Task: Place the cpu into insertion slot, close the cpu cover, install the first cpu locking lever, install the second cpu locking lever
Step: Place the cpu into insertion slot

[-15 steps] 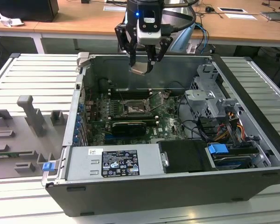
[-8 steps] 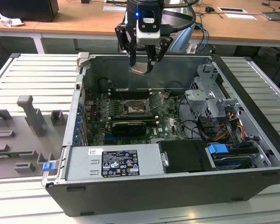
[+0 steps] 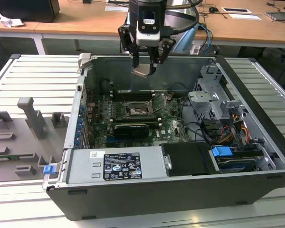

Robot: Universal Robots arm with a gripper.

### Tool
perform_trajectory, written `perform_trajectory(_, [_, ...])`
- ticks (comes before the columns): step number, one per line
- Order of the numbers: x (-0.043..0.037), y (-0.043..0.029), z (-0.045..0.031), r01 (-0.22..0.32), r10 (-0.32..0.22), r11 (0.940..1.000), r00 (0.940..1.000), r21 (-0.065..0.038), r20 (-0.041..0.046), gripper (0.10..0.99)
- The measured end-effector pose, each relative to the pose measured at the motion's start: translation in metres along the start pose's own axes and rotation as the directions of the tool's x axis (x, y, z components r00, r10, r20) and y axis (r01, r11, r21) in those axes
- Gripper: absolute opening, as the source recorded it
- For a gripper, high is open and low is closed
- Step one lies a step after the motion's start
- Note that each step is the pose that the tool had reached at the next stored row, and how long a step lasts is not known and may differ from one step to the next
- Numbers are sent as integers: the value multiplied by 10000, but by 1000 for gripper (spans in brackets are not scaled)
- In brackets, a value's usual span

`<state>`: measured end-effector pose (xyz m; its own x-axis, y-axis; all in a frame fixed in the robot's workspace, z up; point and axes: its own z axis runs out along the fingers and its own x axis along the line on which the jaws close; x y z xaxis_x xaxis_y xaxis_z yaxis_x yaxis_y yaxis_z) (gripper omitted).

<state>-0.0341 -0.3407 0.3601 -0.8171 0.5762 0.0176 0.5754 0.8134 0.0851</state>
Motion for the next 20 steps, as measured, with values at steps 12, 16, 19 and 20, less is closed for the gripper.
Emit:
perform_trajectory(12, [0, -1, 16, -610, 610, 9981, 9981, -12, 52, 529])
perform_trajectory(16, [0, -2, 24, -1165, 1166, 9932, 9931, -28, 98, 529])
perform_trajectory(19, [-1, -3, 30, -1912, 1913, 9815, 9814, -49, 161, 529])
perform_trajectory(20, [-1, -3, 32, -2030, 2031, 9792, 9790, -54, 170, 529])
